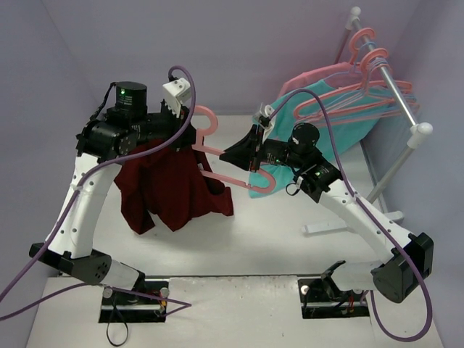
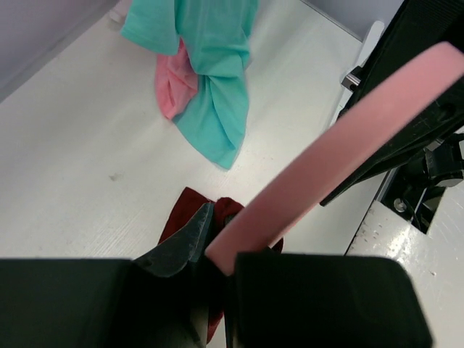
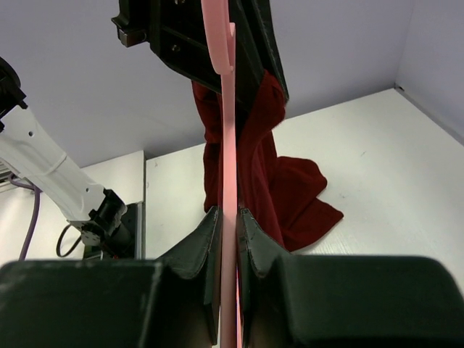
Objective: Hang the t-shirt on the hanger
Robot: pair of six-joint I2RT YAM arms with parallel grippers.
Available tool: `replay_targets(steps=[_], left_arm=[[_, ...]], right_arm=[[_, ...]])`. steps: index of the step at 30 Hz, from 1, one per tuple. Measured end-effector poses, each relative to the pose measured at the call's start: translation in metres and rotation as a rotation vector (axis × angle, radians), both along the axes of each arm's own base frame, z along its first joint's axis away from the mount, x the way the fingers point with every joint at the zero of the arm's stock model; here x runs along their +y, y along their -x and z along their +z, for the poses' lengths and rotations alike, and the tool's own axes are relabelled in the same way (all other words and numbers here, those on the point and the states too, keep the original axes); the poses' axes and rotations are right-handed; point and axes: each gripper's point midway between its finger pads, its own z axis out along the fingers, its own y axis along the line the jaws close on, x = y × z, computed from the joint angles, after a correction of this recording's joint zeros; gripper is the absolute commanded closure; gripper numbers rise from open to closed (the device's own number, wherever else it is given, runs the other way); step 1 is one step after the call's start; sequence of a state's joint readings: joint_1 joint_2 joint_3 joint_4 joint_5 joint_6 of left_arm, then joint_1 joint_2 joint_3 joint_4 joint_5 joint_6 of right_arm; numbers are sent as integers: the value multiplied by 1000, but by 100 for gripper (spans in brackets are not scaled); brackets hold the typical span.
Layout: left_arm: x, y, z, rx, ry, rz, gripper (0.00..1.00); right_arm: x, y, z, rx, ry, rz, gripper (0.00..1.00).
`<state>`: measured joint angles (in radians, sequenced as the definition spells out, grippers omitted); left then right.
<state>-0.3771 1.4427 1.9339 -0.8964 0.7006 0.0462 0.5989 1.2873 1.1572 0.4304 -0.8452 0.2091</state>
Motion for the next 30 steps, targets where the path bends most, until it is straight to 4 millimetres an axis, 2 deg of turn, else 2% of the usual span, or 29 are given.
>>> replay_targets(steps=[5, 9, 15, 18, 26, 30], left_arm=[[4, 8, 16, -55, 16, 2, 98], [5, 10, 23, -80, 24, 1, 84], [10, 3, 22, -104, -4, 33, 54], [15, -1, 24, -120, -17, 59, 47], [20, -1, 54, -210, -3, 80, 44], [26, -3, 56, -223, -3, 92, 44]], right_arm=[[-3, -2, 8, -34, -20, 9, 100], [-4, -2, 13, -52, -30, 19, 100], [-2, -3, 9, -53, -27, 38, 100], [-2, -2, 10, -59, -30, 48, 100], [-1, -4, 9, -71, -34, 61, 100], [2, -7, 3, -59, -24, 67, 100]])
